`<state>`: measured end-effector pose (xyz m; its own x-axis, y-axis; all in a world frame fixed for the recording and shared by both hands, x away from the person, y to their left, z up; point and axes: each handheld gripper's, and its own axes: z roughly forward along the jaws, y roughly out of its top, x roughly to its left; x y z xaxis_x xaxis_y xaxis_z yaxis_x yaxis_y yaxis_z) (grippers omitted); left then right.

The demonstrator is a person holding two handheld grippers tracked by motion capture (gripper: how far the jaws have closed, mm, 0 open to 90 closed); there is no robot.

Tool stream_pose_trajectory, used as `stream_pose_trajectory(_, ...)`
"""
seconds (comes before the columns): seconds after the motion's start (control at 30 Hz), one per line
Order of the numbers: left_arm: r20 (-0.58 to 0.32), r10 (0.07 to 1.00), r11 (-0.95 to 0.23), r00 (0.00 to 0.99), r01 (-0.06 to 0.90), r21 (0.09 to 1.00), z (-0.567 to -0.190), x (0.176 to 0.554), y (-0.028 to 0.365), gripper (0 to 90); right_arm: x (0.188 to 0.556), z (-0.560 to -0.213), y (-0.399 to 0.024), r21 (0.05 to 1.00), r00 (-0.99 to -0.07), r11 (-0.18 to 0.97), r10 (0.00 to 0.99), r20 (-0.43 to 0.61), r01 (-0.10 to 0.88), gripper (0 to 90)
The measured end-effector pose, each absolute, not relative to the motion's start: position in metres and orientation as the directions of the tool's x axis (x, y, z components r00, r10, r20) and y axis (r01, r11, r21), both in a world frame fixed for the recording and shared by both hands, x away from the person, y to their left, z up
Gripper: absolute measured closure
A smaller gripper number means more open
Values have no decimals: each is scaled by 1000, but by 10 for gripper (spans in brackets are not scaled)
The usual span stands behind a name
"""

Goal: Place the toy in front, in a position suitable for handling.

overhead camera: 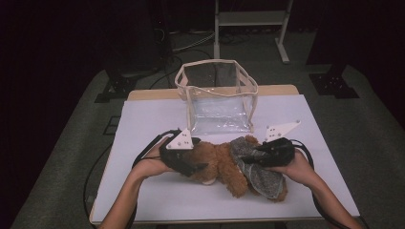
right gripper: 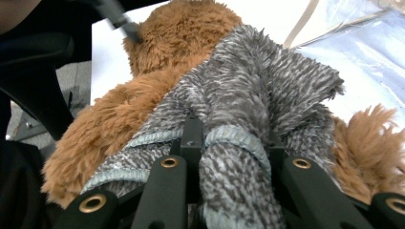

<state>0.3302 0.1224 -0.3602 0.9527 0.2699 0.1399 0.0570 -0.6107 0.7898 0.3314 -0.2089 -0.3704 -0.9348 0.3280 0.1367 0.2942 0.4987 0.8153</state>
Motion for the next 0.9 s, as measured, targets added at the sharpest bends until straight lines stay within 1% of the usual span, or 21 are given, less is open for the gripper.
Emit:
stream_pose_trajectory(0.03,140,270,-611,953,57,790,-360,330,122,172,331,-370,-209,815,-935,499,328,137,294,711)
stream_pose_trajectory(0.07,105,277,-593,955,84,800,-366,334,127,173,328,-371,-211,813,-936,504,326,134,292,711)
stream_pose_trajectory(0.1,105,277,-593,955,84,800,-366,334,127,174,328,-371,-211,813,-936,504,326,134,292,711)
stream_pose_trajectory(0.13,74,257,-574,964,91,813,-373,334,128,174,326,-371,-212,812,-936,507,327,131,291,711)
stream_pose_trajectory(0.17,59,248,-564,967,95,821,-378,334,129,215,323,-370,-213,805,-937,520,326,122,286,711)
stream_pose_trajectory(0.2,37,250,-551,968,110,827,-382,334,129,223,322,-369,-213,799,-939,534,327,106,277,711)
stream_pose_trajectory(0.3,19,251,-523,968,119,844,-388,331,131,269,317,-356,-214,762,-938,593,343,53,260,711)
stream_pose_trajectory(0.43,40,231,-516,972,87,852,-392,325,131,310,315,-339,-207,711,-949,672,313,-19,208,711)
stream_pose_trajectory(0.53,40,234,-509,971,88,856,-393,323,131,313,319,-330,-195,718,-954,670,299,-26,190,711)
stream_pose_trajectory(0.67,81,221,-544,972,55,837,-390,317,127,315,325,-332,-171,738,-966,653,259,-4,172,710)
stream_pose_trajectory(0.73,95,222,-561,970,47,827,-389,316,128,315,327,-338,-162,724,-969,669,248,0,171,709)
stream_pose_trajectory(0.77,93,221,-557,971,48,829,-390,315,129,316,327,-340,-162,726,-970,668,242,-6,163,709)
stream_pose_trajectory(0.9,100,217,-553,971,37,833,-390,313,128,318,321,-343,-178,745,-967,641,254,22,185,711)
